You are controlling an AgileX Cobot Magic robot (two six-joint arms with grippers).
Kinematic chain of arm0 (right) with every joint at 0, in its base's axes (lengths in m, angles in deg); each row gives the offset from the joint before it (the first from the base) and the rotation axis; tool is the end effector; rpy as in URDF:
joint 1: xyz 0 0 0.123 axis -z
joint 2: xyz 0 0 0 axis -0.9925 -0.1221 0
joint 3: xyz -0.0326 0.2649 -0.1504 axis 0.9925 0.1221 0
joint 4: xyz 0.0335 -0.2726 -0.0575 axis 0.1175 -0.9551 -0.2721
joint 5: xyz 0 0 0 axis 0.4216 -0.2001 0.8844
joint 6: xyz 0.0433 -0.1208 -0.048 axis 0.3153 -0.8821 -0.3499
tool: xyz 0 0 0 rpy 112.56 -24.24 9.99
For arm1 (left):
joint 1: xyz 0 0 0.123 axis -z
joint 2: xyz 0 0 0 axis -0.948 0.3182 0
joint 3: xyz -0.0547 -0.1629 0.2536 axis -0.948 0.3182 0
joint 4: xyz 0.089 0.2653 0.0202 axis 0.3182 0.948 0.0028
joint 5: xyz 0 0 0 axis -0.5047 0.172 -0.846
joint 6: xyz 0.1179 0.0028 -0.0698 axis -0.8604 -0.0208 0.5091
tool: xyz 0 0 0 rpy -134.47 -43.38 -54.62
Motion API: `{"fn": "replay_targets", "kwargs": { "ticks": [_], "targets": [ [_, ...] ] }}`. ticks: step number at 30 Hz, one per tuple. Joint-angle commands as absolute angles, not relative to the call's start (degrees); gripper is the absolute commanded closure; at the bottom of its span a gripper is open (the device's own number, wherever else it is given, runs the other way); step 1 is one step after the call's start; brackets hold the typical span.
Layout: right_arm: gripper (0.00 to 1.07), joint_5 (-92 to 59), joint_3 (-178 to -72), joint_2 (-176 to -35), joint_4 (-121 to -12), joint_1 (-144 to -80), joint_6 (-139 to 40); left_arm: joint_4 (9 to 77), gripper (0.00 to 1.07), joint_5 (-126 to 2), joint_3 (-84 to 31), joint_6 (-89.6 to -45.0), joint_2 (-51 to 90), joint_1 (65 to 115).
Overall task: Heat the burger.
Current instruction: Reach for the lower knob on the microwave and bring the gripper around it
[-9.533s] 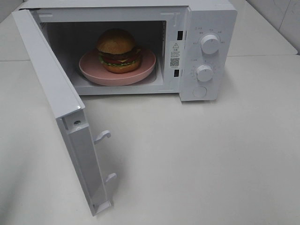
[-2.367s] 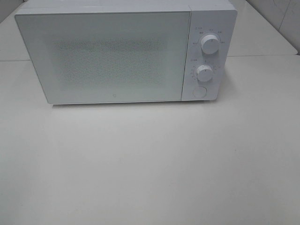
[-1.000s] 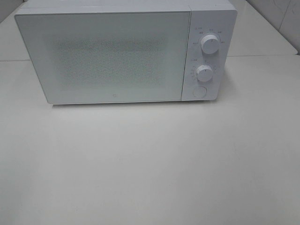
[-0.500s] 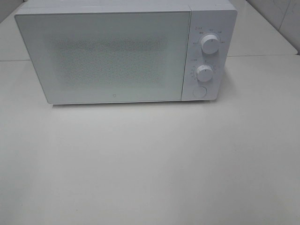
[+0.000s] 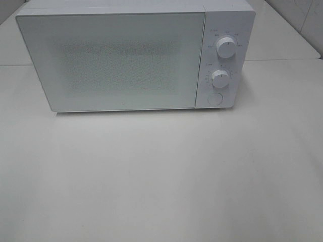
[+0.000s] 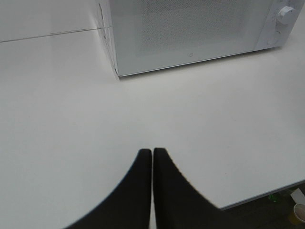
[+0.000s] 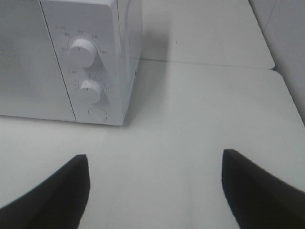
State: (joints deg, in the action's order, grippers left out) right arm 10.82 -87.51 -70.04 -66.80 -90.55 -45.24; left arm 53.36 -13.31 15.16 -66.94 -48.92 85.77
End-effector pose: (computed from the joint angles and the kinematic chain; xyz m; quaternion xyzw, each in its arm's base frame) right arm 0.1722 0.0228 0.2986 -0.0547 0.8274 0.0368 0.5577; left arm 0.0370 -0.0188 0.2730 0.1315 0.8361 -0.0890 0.5250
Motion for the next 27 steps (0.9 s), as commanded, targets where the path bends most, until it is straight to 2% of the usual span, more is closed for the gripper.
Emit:
{"fn": "replay_targets", "kwargs": {
  "ticks": [1, 10, 20, 27],
  "targets": [
    [0.37, 5.37, -87.39, -71.93, -66.8, -90.43, -45.24, 52.79, 1.06, -13.89, 15.27, -66.82, -49.84, 85.6],
    [0.37, -12.27, -86.7, -81.96, -66.8, -90.43, -45.24, 52.79, 1.06, -13.89, 15.27, -66.82, -49.84, 85.6],
    [0.37, -39.95, -86.7, -101.84, -66.8, -90.43, -42.03, 52.79, 1.06, -13.89, 15.27, -66.82, -49.84, 85.6],
    [0.37, -49.23, -86.7, -111.58, -66.8, -90.43, -42.03, 52.79, 1.06, -13.89, 15.27, -66.82, -49.84, 85.6]
  ]
}}
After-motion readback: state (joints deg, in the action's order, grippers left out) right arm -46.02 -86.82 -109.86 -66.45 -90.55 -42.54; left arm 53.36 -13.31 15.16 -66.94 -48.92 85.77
